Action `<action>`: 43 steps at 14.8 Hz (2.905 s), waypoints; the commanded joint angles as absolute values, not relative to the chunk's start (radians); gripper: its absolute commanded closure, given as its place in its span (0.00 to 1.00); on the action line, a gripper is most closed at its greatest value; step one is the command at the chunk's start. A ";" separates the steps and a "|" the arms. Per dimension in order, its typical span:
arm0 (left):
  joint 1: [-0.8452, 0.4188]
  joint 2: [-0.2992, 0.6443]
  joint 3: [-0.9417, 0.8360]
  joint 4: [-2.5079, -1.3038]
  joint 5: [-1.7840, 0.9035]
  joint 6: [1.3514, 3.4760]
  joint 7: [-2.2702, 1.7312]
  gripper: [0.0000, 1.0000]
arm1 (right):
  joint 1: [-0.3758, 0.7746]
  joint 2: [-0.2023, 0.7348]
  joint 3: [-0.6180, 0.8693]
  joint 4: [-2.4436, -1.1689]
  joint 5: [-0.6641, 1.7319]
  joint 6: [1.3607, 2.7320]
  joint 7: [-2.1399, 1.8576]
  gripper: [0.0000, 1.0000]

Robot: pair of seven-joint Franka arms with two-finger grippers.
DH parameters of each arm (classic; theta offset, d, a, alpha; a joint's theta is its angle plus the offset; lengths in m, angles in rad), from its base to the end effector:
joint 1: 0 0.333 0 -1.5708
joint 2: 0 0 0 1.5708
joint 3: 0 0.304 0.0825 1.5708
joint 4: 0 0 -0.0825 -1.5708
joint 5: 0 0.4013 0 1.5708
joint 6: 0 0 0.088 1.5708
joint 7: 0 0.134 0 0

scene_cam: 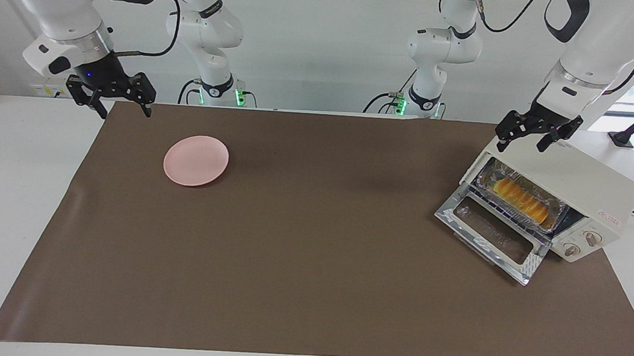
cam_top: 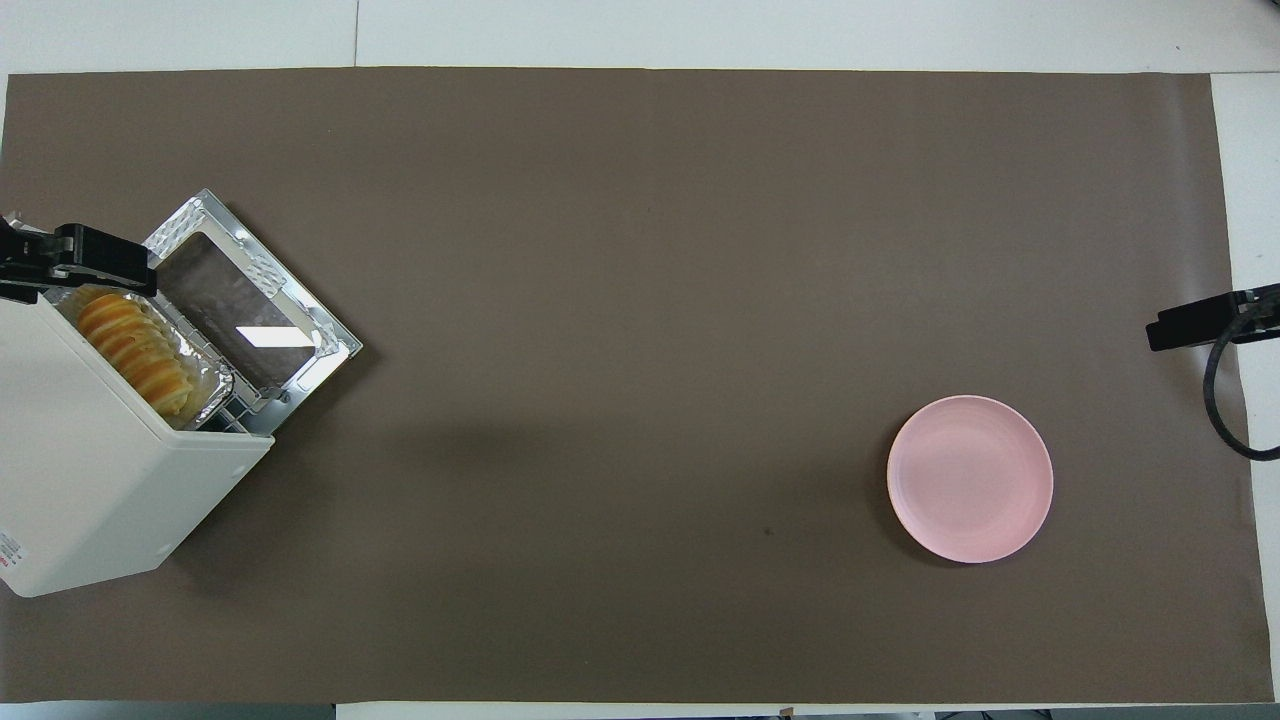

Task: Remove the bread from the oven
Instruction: 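Reach the left gripper toward the foil tray inside the toaster oven, then grasp the foil tray's edge with the left gripper inside the oven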

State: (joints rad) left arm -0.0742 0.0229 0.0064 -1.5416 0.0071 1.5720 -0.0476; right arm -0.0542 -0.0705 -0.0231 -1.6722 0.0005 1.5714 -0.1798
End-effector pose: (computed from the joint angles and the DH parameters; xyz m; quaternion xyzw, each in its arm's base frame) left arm 0.5779 -0.0383 0.5867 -0.9999 0.0101 -0.0040 0.0034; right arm 0.5468 -0.0426 0.5755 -0.9986 -0.0513 0.0149 0.0030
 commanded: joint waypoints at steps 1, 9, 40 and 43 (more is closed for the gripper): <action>-0.072 0.014 0.015 -1.559 -0.002 1.588 -0.048 0.00 | -0.058 -0.094 -0.021 -1.695 0.017 1.569 -0.186 0.00; -0.074 0.038 0.020 -1.522 0.047 1.605 -0.187 0.00 | -0.058 -0.094 -0.021 -1.695 0.017 1.569 -0.186 0.00; -0.012 0.196 0.023 -1.927 0.201 2.098 -0.873 0.57 | -0.058 -0.094 -0.021 -1.695 0.017 1.569 -0.186 0.00; -0.014 0.195 0.023 -1.934 0.201 2.115 -0.827 1.00 | -0.058 -0.094 -0.021 -1.695 0.017 1.569 -0.186 0.00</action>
